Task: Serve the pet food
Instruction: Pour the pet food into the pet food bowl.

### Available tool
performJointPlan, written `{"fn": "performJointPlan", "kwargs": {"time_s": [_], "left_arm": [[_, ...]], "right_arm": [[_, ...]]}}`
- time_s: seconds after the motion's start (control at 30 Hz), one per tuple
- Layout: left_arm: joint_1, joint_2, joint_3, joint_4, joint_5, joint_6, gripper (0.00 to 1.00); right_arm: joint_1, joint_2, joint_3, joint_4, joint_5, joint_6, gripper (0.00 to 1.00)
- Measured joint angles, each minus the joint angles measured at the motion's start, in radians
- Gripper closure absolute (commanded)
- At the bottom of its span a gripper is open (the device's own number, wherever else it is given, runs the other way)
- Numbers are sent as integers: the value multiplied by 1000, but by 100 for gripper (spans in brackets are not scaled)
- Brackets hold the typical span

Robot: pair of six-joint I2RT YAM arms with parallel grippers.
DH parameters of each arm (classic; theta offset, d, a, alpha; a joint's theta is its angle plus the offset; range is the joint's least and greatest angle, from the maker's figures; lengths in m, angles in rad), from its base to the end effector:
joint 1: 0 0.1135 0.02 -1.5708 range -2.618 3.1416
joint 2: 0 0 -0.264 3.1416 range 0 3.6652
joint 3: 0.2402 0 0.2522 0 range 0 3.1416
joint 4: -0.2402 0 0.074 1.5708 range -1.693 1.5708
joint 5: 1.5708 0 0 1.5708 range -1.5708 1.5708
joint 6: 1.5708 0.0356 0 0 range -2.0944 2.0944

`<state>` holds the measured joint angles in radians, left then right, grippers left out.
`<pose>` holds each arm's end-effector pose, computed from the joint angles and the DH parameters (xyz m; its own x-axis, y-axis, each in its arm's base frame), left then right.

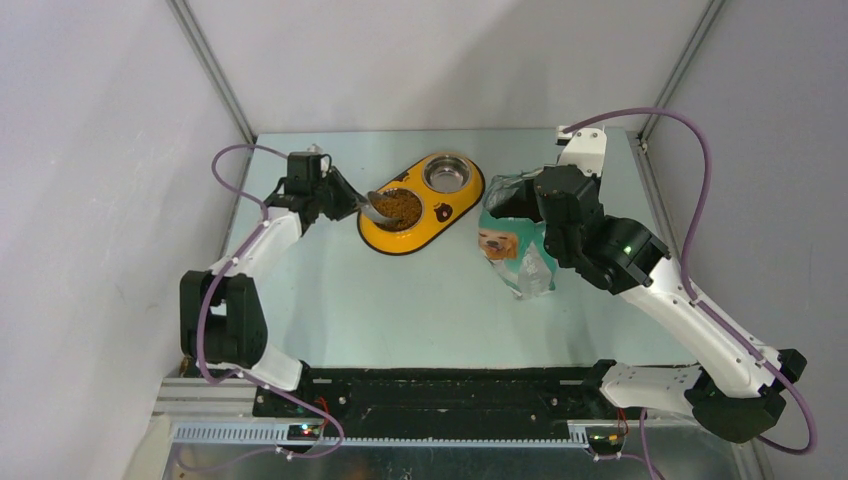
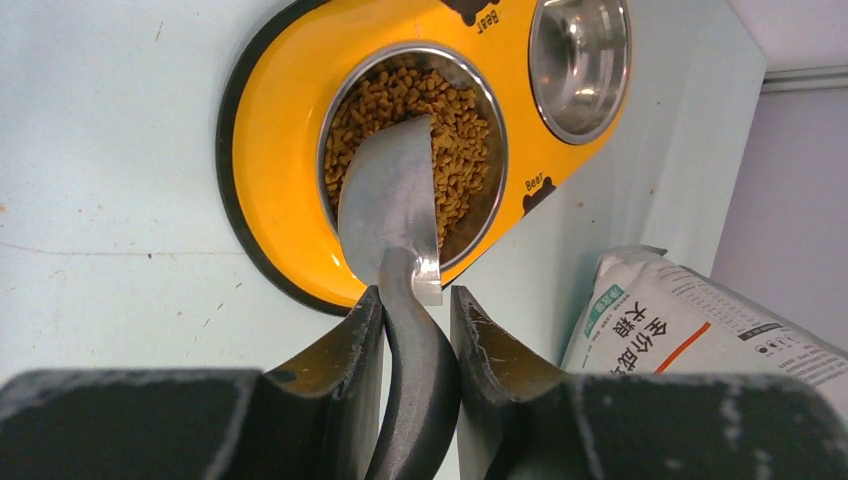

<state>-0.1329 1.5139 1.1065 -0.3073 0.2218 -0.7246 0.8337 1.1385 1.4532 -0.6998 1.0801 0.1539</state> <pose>0.3318 -0.0523 0.2638 -0.6813 -0.5613 -0.4700 -0.2105 0.7651 -0.6086 0.1630 0.1328 0.4520 -0.2188 -0.1335 -0.9666 0.2368 0.9537 -0.1853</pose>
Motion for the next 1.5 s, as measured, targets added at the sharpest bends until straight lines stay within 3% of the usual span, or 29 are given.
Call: {"fn": "performJointPlan", "kwargs": {"time_s": [0.5, 1.5], "left_arm": [[-21, 70, 81, -15, -8, 3, 100], [-22, 56, 128, -123, -82, 71, 100]], "right_arm": [[0, -21, -17, 1, 12, -16, 100], [-2, -23, -24, 2, 13, -26, 100]]}}
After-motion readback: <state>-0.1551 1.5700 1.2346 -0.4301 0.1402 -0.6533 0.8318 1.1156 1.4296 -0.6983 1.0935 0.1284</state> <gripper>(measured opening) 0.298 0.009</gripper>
